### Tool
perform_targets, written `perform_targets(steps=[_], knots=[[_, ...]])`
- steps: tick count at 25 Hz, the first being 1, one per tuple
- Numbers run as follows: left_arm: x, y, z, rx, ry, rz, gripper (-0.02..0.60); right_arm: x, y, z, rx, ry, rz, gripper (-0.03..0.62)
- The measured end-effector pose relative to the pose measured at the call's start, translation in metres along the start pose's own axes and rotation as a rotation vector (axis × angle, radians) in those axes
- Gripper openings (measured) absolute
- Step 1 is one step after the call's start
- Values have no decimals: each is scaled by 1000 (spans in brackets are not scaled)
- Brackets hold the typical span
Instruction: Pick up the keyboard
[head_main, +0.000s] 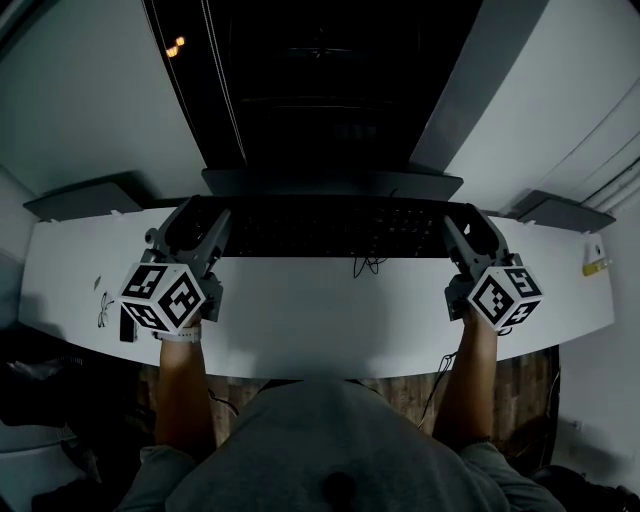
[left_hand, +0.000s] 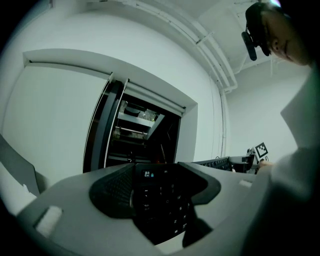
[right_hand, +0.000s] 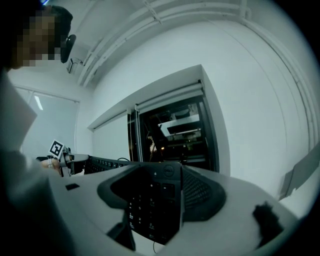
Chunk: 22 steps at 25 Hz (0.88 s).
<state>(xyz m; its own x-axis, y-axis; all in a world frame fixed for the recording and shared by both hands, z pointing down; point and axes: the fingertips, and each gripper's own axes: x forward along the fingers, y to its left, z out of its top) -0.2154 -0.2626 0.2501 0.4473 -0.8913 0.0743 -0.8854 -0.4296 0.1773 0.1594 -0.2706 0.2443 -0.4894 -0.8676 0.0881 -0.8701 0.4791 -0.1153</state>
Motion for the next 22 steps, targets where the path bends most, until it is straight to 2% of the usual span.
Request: perform_targets(steps=[5,13,18,22], knots=[[-13,-1,19,17,-43,-8,256,-8,14,19,-26,-46,0,255],[-10,-18,56,38,-105,-10,256,-17,8,60,-53,-117,6,256],[-25,-10,55,30,-125,-15,256,-21,26,63,-73,-153,2,256],[-10,-17,70,46,-128,-10,258,-15,11,74,-61,-155,9,255]])
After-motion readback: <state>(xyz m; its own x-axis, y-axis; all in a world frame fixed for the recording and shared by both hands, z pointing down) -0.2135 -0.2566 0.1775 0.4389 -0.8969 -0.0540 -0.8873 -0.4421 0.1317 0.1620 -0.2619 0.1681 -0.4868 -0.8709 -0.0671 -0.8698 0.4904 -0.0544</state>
